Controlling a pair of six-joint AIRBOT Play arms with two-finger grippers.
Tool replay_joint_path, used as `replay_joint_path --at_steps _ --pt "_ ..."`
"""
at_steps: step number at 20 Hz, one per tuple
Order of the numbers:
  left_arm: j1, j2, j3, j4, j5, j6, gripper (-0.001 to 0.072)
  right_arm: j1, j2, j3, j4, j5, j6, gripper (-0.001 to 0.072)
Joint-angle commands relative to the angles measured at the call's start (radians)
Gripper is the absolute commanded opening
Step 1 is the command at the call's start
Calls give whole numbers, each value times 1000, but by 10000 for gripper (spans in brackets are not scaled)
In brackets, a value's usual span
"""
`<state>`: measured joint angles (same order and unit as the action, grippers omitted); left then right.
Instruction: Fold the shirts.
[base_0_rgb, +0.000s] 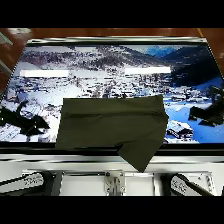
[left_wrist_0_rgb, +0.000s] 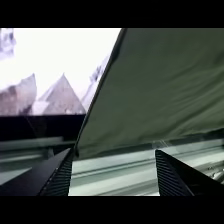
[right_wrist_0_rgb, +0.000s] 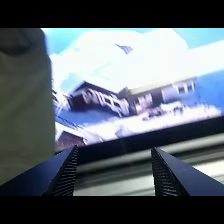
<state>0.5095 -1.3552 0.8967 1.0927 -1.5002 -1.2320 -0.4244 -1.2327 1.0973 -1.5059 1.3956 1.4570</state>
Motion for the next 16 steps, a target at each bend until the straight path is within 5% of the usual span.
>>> replay_joint_path --at_steps 1,14,16 --pt "114 103 -261 7 67 81 607 -166 64 -114 161 1 -58 583" --pt "-30 -5 -377 -161 342 114 605 -172 64 -187 218 -98 -45 583" --pt "-54 -14 -377 -189 375 91 518 -172 64 -187 218 -94 -39 583"
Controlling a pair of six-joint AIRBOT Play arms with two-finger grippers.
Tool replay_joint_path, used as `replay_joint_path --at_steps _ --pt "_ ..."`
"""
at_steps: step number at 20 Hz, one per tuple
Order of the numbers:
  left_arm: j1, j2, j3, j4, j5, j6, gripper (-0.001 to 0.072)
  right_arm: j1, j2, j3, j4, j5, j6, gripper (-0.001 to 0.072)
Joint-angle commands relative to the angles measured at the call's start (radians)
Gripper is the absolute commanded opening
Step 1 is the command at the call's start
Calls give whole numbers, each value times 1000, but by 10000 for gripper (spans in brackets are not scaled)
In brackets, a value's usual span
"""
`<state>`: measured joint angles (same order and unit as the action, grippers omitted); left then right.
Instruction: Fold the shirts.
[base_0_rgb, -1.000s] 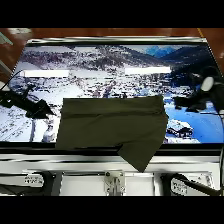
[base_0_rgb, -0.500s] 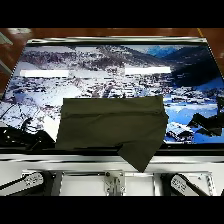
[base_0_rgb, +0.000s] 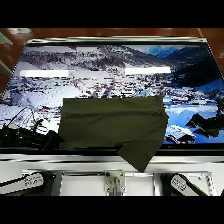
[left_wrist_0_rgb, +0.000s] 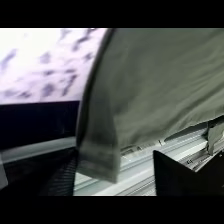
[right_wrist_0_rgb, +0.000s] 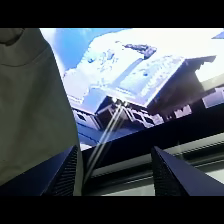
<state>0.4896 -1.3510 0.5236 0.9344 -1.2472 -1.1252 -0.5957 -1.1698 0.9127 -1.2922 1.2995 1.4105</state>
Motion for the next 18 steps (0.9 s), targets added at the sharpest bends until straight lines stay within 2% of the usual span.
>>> replay_joint_path --at_steps 1,2,3,4,6,7,9,13,18 --pt "-42 -20 -4 -30 130 -37 347 -1 1 -3 3 5 8 583" --pt "-43 -22 -4 -31 129 -43 209 -1 1 -10 1 12 8 583" --pt "-43 -23 -4 -31 124 -44 147 -1 1 -30 2 24 5 583" --pt "-43 -22 -3 -30 112 -42 49 -1 1 -61 7 46 -19 584" --pt "-43 -21 -3 -30 101 -37 37 -1 1 -155 29 93 -90 586" --pt "-43 -19 -3 -30 91 -26 37 -1 1 -206 63 105 -119 616" --pt "-43 -17 -3 -30 76 -12 37 2 1 -315 220 98 -200 632" --pt "-43 -17 -3 -28 68 -13 37 86 -10 -432 263 -45 -203 627" --pt "-43 -17 -3 -28 57 -13 37 247 -101 -441 312 -81 -208 618"
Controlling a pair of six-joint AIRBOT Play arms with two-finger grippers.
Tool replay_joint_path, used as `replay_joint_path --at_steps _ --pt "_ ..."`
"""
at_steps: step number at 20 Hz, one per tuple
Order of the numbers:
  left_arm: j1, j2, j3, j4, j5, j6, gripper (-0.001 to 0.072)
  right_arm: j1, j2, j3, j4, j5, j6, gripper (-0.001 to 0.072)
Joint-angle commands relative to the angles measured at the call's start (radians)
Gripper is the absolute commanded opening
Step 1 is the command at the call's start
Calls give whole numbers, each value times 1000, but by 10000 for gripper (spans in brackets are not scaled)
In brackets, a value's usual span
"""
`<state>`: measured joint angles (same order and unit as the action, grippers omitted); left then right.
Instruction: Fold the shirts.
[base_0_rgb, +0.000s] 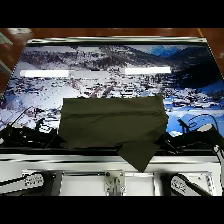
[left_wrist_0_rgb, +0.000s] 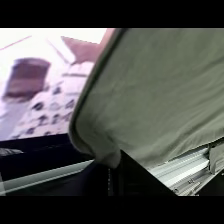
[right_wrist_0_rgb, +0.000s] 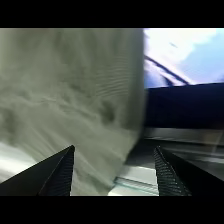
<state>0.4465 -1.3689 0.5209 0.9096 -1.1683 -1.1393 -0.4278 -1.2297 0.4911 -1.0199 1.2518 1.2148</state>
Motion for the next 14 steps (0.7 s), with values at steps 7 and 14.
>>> replay_joint_path --at_steps 7,14 --pt "0 1 1 -2 -19 2 37 142 -55 -16 15 -86 21 186" --pt "-1 37 155 -74 -110 185 36 142 45 153 21 -11 -166 53"
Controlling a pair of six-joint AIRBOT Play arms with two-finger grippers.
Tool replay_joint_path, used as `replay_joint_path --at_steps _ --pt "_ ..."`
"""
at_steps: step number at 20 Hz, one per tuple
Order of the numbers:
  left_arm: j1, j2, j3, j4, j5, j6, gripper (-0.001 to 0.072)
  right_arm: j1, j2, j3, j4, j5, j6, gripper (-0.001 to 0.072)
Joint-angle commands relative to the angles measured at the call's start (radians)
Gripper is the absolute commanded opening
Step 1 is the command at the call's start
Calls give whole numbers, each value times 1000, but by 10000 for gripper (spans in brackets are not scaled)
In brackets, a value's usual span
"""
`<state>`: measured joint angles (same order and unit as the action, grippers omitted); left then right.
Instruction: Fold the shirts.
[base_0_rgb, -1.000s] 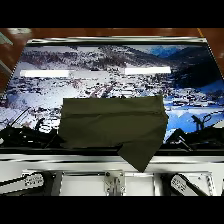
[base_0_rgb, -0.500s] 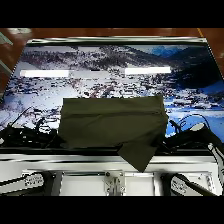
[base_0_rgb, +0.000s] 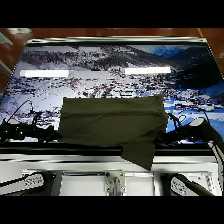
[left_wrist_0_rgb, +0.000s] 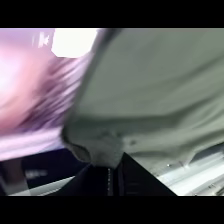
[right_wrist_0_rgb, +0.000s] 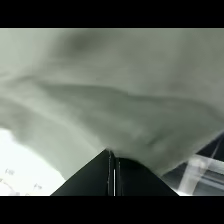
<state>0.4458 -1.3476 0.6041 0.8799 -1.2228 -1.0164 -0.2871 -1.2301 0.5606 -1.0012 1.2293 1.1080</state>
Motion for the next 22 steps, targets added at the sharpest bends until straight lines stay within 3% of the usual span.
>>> replay_joint_path --at_steps 1,6,11,13,15,19,20,21,22 --pt "-4 15 117 -50 -69 61 35 2 53 133 2 -23 -40 53" --pt "-68 -4 312 -51 38 -43 35 3 -30 391 50 -143 32 52" --pt "-158 -170 533 -51 85 -165 36 60 -294 684 94 -217 32 52" --pt "-180 -245 611 -51 90 -205 36 109 -410 794 40 -222 57 52" --pt "-196 -316 673 -51 89 -232 36 122 -497 854 -3 -246 119 53" --pt "-204 -426 727 -51 90 -265 40 122 -557 864 -2 -268 131 54" --pt "-205 -440 729 -54 90 -265 86 122 -565 865 -2 -264 132 55" --pt "-205 -445 729 -55 89 -265 226 122 -566 864 -2 -257 132 90" --pt "-203 -444 729 -55 89 -265 416 122 -565 865 -2 -250 131 220"
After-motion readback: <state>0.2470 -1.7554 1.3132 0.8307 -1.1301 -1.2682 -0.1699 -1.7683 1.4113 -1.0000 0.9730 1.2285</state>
